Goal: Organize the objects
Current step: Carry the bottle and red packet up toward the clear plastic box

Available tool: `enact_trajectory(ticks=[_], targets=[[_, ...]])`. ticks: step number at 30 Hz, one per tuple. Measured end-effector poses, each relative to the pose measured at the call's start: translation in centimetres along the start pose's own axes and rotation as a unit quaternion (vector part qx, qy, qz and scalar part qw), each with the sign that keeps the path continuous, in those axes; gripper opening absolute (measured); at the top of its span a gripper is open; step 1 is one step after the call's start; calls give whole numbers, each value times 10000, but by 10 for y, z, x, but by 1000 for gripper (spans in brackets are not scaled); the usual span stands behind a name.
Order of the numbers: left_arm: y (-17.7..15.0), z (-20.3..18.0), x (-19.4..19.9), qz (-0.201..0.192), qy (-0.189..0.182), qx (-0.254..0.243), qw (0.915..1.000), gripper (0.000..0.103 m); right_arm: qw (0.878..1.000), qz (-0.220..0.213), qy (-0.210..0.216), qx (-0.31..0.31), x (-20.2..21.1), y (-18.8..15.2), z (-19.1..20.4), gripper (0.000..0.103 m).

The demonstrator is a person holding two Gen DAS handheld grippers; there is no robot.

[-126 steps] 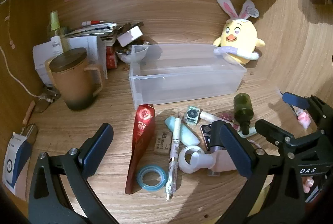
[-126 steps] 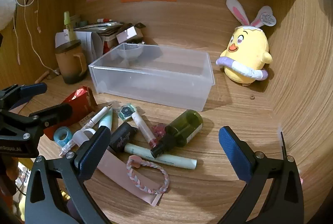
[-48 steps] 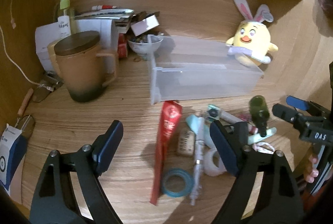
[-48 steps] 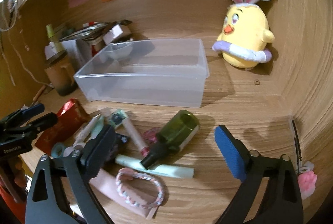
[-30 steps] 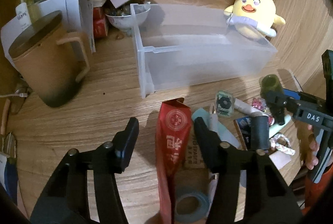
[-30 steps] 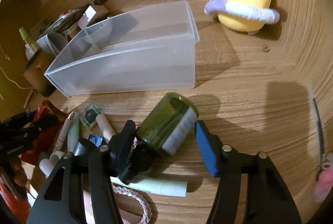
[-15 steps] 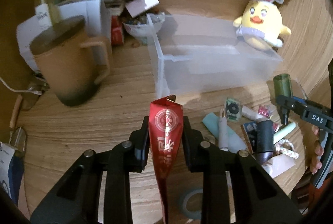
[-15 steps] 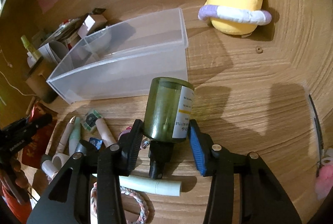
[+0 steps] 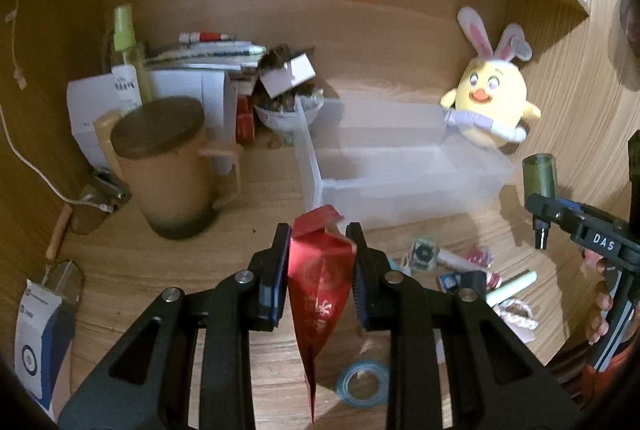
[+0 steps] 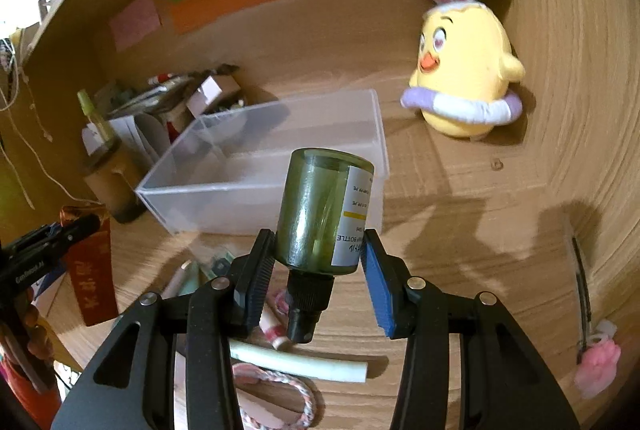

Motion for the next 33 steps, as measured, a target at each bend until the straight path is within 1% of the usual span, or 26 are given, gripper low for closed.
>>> enact_trajectory(ticks=[7,12,21,24,29,33], targets=[[19,-3,14,-317,10,31,9995,27,9997,-193,134,34,3,13,9,40],[34,-8,17,-478,-83,84,9988,27,9992,-307,228,122,5,22,15,40],[61,-15,8,-606,-223,154,9978,27,9977,-475,392,296,-1,42,24,40],[72,-17,3,-710,-151,138,9973,27,9972,-475,488,314,-6,50,26,40],[89,-19,-8,-860,90,61,9962,27,9966,-480,494,442,-19,59,31,40],[100,-23,-21,-889,123,46,9960,27,9961,-507,502,528,-31,69,37,40]])
Point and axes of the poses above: each gripper's, at about its wrist camera, not at the fingertips, and x roughly against the way its jaws point, z to its left, y to its top, the point moved 4 cm from there along -x, roughly the way its jaws point, and after that the axes turned 12 degrees about -z, right-handed, at the moved point
